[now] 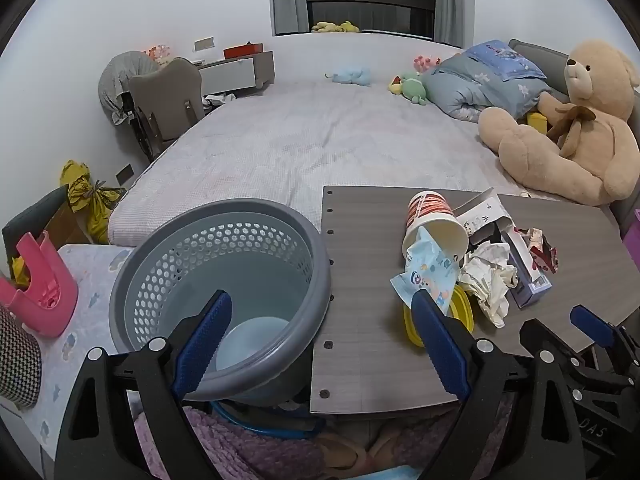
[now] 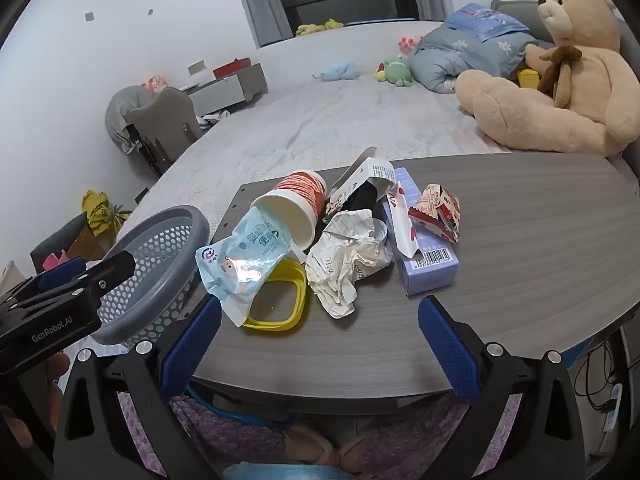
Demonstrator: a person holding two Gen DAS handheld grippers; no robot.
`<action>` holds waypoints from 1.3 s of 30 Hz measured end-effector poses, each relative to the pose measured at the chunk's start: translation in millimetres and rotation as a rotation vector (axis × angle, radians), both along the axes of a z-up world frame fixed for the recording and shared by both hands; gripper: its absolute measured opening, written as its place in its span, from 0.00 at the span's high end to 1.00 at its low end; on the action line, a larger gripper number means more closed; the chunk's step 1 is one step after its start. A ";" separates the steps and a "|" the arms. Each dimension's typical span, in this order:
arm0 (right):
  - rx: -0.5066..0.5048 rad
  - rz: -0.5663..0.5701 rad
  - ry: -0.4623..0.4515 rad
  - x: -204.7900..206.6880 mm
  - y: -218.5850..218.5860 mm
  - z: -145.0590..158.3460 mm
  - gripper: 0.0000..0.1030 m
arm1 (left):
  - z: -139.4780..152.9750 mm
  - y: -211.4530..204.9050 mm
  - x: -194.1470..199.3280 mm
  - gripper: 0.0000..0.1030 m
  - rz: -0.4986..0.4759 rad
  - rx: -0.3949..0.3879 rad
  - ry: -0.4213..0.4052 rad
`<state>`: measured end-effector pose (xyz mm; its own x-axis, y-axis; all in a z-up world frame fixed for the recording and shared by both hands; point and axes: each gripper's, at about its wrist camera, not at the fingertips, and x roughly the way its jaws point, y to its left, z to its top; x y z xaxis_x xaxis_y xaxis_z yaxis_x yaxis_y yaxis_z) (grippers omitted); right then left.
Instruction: Collect trash
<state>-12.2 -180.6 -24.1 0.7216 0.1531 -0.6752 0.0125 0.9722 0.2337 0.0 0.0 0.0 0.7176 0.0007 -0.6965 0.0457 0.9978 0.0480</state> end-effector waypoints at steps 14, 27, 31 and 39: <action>-0.003 0.000 -0.002 -1.8 0.9 1.9 0.06 | 0.3 2.5 -0.7 0.15 0.000 0.006 0.002; 0.000 0.003 -0.011 -6.9 2.1 3.5 0.06 | 2.8 7.2 0.0 0.15 0.003 0.008 -0.007; 0.000 0.003 -0.012 -5.3 0.2 3.6 0.06 | 5.3 2.4 -8.1 0.15 0.005 0.016 -0.013; -0.003 0.002 -0.013 -5.7 1.2 3.8 0.06 | 5.8 2.7 -8.7 0.15 0.005 0.017 -0.014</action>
